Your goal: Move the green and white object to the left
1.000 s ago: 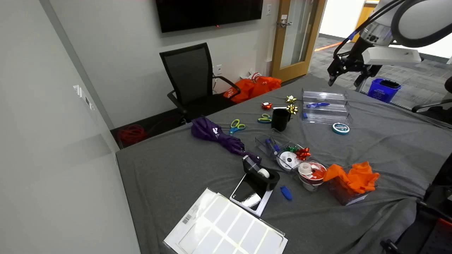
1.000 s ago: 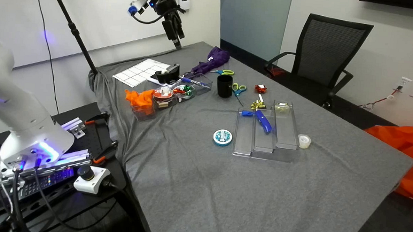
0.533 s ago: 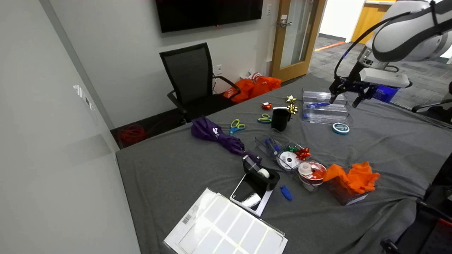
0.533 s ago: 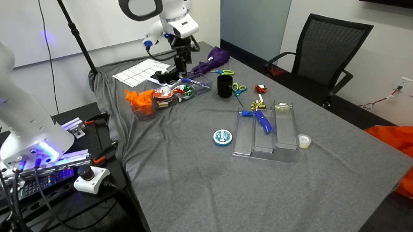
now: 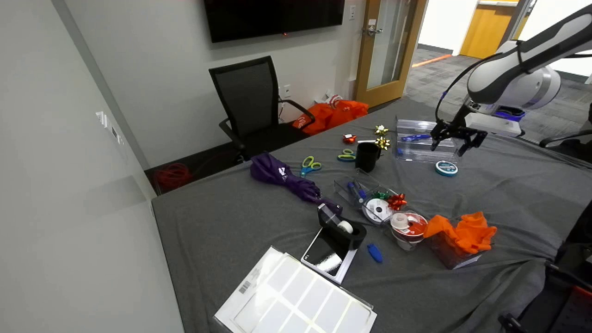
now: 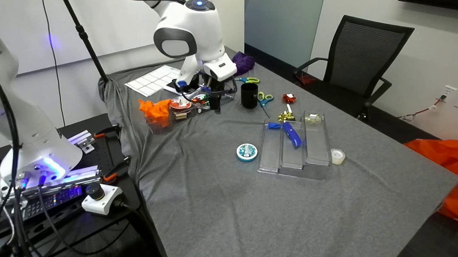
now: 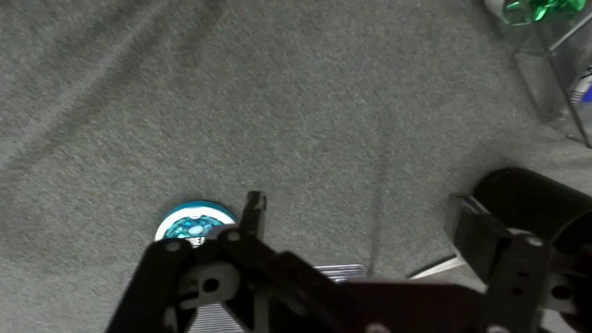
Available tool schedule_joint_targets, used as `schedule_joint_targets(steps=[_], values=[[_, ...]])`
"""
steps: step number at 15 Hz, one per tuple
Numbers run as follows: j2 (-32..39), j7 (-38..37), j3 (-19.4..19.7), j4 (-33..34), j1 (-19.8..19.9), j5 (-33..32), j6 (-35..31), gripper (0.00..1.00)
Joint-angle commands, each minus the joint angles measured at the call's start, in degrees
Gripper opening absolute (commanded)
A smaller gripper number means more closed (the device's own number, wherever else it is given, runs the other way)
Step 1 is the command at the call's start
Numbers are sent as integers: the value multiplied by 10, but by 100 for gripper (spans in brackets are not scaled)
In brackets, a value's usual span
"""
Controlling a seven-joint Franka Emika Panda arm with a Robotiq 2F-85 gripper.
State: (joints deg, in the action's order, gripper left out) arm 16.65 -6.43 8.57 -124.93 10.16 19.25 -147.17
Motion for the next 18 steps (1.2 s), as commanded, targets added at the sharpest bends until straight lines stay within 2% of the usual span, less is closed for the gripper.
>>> schedule_joint_targets(steps=[1,3,7,8,13,18], values=[[70,-87,37,63,-11,-79,18,100],[97,-136,54,95,-17,-115,38,100],[140,-179,72,149,-19,-146,49,100],[116,-159,58,114,-10,-131,31,100],[137,-169,64,141,-11,-136,35,100],[171,-128,52,142,3,-130,-9,100]])
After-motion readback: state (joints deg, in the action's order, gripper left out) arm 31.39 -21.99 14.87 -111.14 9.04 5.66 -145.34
